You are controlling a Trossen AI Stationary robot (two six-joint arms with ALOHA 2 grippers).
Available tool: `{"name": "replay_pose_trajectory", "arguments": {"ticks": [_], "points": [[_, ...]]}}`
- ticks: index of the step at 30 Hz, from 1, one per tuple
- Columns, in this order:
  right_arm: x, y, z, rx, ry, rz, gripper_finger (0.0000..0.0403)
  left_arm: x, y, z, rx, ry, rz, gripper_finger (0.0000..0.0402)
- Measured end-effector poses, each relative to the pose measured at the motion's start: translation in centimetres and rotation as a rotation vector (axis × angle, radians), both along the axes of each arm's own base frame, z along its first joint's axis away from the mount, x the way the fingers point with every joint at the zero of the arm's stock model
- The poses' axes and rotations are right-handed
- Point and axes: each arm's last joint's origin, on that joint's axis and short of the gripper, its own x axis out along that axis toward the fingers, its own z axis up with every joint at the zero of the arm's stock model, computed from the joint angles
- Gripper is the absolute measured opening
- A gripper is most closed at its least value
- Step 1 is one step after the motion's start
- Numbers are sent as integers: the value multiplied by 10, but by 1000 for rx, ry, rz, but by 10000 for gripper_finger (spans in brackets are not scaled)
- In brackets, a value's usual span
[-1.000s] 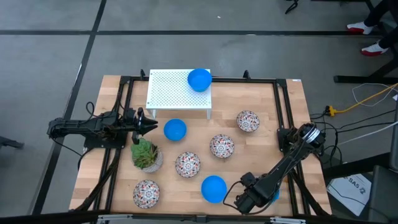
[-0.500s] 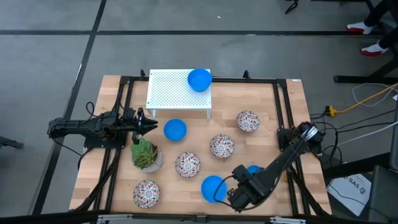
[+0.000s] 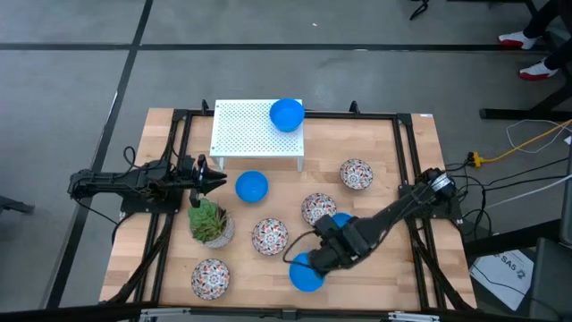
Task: Pick & Place Mini bowls
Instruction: Stack the blue bowl on the blue bowl on the shelf
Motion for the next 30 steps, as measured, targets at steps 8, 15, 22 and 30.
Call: {"name": "replay_pose_trajectory", "arguments": {"ticks": [8, 15, 22, 30], "points": [[17, -25, 14, -12, -28, 72, 2, 0, 0, 0, 0, 0, 0, 100], [28, -44, 24, -56, -53, 147, 2, 0, 0, 0, 0, 0, 0, 100], [29, -68, 41, -166, -20, 204, 2, 0, 0, 0, 0, 0, 0, 100], [27, -101, 66, -223, 47, 303, 2, 0, 0, 0, 0, 0, 0, 100]]}}
